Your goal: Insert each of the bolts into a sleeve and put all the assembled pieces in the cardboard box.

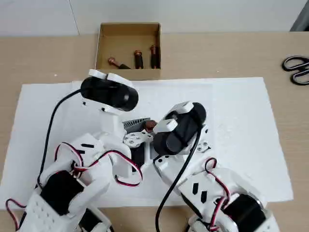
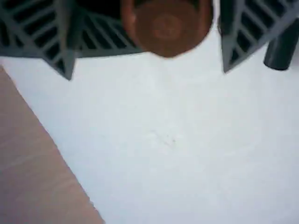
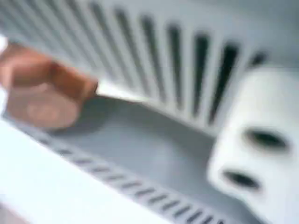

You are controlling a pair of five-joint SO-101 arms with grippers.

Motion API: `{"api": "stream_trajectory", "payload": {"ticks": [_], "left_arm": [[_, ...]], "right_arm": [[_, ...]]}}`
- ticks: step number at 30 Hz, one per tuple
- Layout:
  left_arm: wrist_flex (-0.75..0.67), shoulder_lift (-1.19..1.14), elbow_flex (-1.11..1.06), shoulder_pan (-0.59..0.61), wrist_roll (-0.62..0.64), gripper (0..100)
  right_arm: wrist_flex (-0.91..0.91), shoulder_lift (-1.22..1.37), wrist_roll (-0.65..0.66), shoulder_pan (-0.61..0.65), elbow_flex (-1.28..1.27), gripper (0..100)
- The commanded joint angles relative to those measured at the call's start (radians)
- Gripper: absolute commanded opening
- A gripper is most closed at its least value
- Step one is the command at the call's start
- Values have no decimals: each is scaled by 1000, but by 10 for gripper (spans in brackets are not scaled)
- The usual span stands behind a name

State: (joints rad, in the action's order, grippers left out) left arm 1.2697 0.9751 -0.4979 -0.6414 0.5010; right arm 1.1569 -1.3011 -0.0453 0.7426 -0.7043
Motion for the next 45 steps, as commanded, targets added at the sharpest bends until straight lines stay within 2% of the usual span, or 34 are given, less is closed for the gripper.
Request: {"api": "stream_trajectory", "payload": {"ticks": [1,9,20,23,27,32,37,40,45], "left_arm": [[0,-23,35,0,-12,195],[6,-25,157,-2,-12,194],[0,-25,202,11,-12,192],[-18,-25,199,86,-12,175],[-84,-26,196,229,-12,0],[-94,-28,191,350,-12,7],[-91,-75,156,517,-11,7],[-92,-124,156,605,-11,7],[-48,-172,165,640,-35,7]], "right_arm": [[-53,-10,11,4,14,4],[-53,-10,9,4,11,4],[5,-12,5,4,11,4],[10,-12,5,4,11,4],[10,-8,5,-22,11,4],[10,-4,3,-108,9,4],[1,-4,-5,-134,-60,4],[-31,-2,-78,-154,-138,4],[-85,42,-117,-217,-189,4]]}}
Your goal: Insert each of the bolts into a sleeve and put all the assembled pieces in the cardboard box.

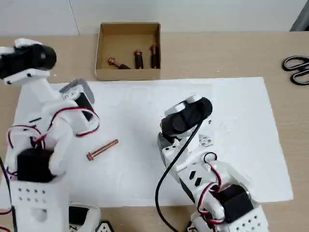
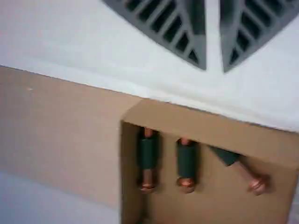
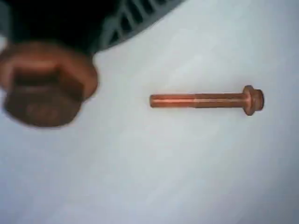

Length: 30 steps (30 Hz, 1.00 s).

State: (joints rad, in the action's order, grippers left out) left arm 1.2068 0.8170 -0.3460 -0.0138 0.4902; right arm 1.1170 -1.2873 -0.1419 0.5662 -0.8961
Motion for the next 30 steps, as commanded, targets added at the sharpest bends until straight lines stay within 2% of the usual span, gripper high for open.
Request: {"api": "stream_trajectory", "payload": {"ticks": [1,9,15,30], "left_arm": [[25,-17,18,12,-41,7],[25,-21,41,18,-109,7],[28,-23,38,17,-107,7],[28,-21,-4,12,-109,7]], "right_arm": [[-47,50,-21,-64,14,4],[-36,331,-26,-163,222,4],[-35,522,-91,-200,388,4],[-35,565,-92,-196,425,4]]}}
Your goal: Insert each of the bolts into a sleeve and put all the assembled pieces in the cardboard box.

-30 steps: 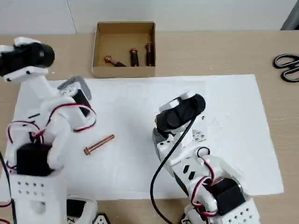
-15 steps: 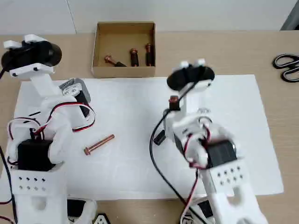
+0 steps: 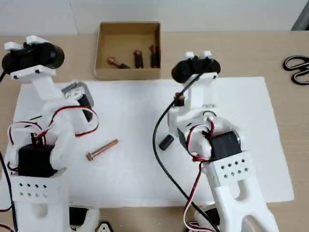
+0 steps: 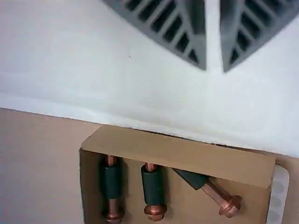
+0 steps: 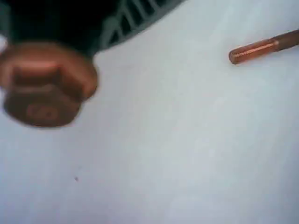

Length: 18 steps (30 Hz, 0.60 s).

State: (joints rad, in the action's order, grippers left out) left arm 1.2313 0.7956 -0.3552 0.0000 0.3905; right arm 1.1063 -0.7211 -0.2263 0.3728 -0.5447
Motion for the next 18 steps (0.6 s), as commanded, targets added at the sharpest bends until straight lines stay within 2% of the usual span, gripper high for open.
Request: {"api": "stream_trajectory", "payload": {"ticks": [1,13,18], "left_arm": [[3,0,5,-2,-9,7],[2,2,4,-2,-8,7],[2,0,4,-2,-3,7]], "right_arm": [[-24,-1,-8,-2,74,4],[-25,-1,-3,-4,77,4],[-79,30,5,-2,172,4]]}}
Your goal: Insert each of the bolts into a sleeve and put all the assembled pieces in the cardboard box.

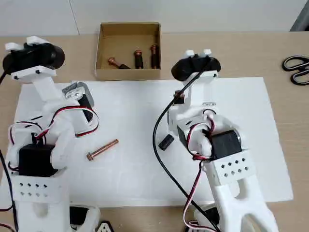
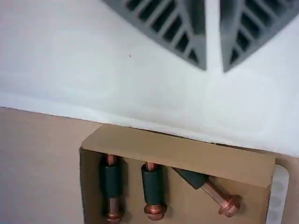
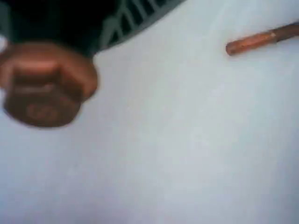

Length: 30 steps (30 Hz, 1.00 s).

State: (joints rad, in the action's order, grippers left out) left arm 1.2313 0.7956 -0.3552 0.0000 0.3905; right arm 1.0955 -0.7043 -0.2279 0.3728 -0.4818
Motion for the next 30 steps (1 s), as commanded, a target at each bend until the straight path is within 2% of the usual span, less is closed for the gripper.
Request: {"api": "stream_trajectory", "payload": {"ticks": [1,5,14,30], "left_arm": [[5,0,4,-2,-3,7],[26,3,4,-2,-3,7],[101,9,8,-2,-8,7],[103,11,10,-2,-5,7]], "right_arm": [[-99,41,18,-2,127,4],[-159,206,51,-4,212,4],[-163,615,57,5,566,4],[-297,1288,95,-16,1237,4]]}}
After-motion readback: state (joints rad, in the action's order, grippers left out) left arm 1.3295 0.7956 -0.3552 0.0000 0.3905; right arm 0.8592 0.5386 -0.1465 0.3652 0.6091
